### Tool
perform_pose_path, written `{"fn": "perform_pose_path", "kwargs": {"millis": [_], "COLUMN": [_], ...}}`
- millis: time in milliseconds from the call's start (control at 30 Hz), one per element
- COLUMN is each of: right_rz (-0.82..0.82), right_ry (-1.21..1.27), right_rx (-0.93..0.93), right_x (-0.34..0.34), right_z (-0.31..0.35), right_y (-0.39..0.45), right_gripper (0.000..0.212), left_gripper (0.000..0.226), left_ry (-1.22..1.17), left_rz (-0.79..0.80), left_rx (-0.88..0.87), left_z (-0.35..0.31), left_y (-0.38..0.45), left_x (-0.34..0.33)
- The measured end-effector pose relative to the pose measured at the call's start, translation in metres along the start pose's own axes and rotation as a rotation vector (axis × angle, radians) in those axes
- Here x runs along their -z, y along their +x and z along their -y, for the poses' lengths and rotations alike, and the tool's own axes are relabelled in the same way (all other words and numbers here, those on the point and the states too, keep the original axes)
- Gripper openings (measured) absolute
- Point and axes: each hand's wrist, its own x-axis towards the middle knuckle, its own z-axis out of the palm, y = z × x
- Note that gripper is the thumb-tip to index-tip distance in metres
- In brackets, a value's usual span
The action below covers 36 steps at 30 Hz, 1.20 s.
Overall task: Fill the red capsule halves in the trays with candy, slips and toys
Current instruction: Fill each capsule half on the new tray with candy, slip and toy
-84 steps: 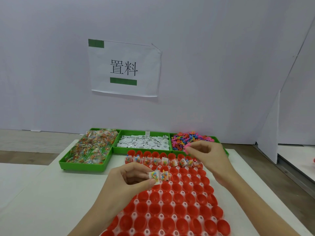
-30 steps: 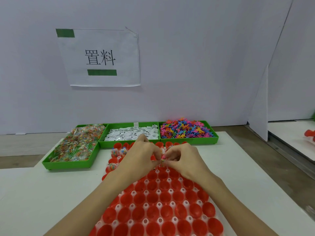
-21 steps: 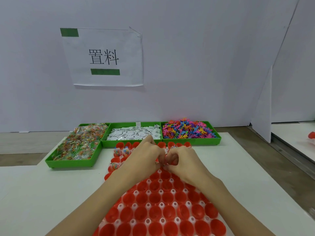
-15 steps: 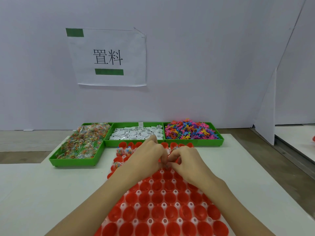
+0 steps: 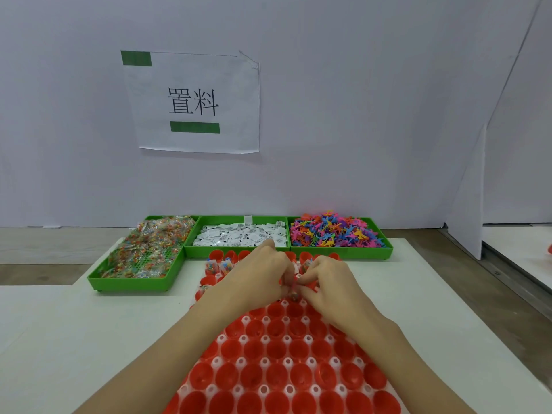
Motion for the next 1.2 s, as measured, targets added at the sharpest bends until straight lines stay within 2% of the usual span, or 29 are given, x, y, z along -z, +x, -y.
{"fn": "perform_pose_path", "kwargs": {"millis": [267, 367, 467, 600, 667, 733, 833, 933, 1067, 1200], "right_rz": [-0.153, -0.178, -0.184, -0.187, -0.183, -0.185, -0.181, -0.172, -0.174, -0.177], "right_ry": [0.165, 0.264, 0.346, 0.391, 0.392, 0.401, 0.404, 0.400, 0.396, 0.390], "right_rx": [-0.081, -0.132, -0.142, -0.137, -0.137, -0.138, -0.135, -0.133, -0.121, -0.118], "right_x": [0.011, 0.014, 0.016, 0.018, 0.018, 0.017, 0.016, 0.014, 0.013, 0.012], "right_z": [-0.006, -0.011, -0.014, -0.014, -0.014, -0.013, -0.012, -0.011, -0.010, -0.011], "right_y": [-0.005, -0.009, -0.012, -0.014, -0.015, -0.014, -0.014, -0.014, -0.015, -0.015], "right_gripper": [0.016, 0.012, 0.013, 0.015, 0.015, 0.016, 0.017, 0.018, 0.019, 0.021], "left_gripper": [0.021, 0.023, 0.022, 0.018, 0.024, 0.033, 0.020, 0.007, 0.011, 0.015], "left_ry": [0.095, 0.060, 0.031, 0.110, 0.165, 0.175, 0.063, 0.005, 0.053, -0.035], "left_rz": [-0.095, -0.150, -0.229, -0.349, -0.307, -0.188, -0.093, -0.151, -0.174, -0.181], "left_rx": [-0.041, 0.014, 0.172, 0.506, 0.661, 0.738, 0.750, 0.727, 0.693, 0.672], "left_z": [0.000, 0.009, 0.040, 0.115, 0.155, 0.187, 0.212, 0.220, 0.217, 0.212], "left_y": [-0.011, -0.021, -0.032, -0.051, -0.069, -0.088, -0.109, -0.118, -0.118, -0.117], "left_x": [0.002, 0.006, 0.012, 0.017, 0.021, 0.024, 0.026, 0.028, 0.026, 0.021]}}
